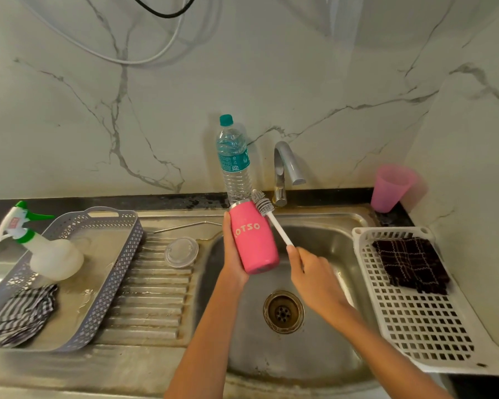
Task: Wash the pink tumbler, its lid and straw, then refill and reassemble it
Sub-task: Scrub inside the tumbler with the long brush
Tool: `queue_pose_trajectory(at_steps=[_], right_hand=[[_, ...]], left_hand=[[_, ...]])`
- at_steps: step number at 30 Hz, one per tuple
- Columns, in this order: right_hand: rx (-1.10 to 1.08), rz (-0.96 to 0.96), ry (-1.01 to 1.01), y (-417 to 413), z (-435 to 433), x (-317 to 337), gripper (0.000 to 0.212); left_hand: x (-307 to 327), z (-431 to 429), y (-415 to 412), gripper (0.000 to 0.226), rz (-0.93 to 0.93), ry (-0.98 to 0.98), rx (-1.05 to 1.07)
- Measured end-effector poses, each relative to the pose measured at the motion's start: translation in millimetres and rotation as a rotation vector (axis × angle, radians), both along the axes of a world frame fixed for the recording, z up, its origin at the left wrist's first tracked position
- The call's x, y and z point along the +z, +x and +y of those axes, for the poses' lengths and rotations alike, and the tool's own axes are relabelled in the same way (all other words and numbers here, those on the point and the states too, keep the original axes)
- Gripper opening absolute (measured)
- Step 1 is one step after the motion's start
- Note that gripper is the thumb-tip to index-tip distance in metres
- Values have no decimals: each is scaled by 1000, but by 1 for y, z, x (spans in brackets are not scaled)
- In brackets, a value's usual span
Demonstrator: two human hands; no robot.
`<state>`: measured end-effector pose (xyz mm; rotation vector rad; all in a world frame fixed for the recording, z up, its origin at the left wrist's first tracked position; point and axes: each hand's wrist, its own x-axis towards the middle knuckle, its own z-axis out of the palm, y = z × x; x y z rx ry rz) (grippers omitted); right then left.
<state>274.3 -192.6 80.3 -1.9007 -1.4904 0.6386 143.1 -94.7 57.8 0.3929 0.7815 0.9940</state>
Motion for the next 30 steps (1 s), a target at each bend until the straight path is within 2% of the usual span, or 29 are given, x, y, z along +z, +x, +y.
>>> queue_pose_trajectory(at_steps=[4,7,10,14,18,20,24,28,30], right_hand=[[-5,-4,-1,1,-6,-6,40],[19,-17,-29,-4,-5,-7,41],[27,-8,-50,-15,-13,-14,41],[24,-11,-52,-24,-30,-20,45],[-21,71,-60,-19,-4,-10,44],[0,39,-79,-21,-13,-12,44],[-2,6,-111,-17,-26,-12,43],[-46,68,-96,-13,7,-3,47],[-17,43,-121,-18,-10,-9,45]], left_hand=[[-9,2,-7,62,132,25,17],[-12,6,-12,87,310,74,29],[-10,5,-7,104,343,58,55],[-11,9,2,99,336,-58,171],[-17,5,15,93,320,-33,196],[-17,12,12,99,292,-46,235],[-16,18,8,93,273,-19,248],[-15,5,24,72,317,-20,296],[-10,15,17,71,321,-24,378]])
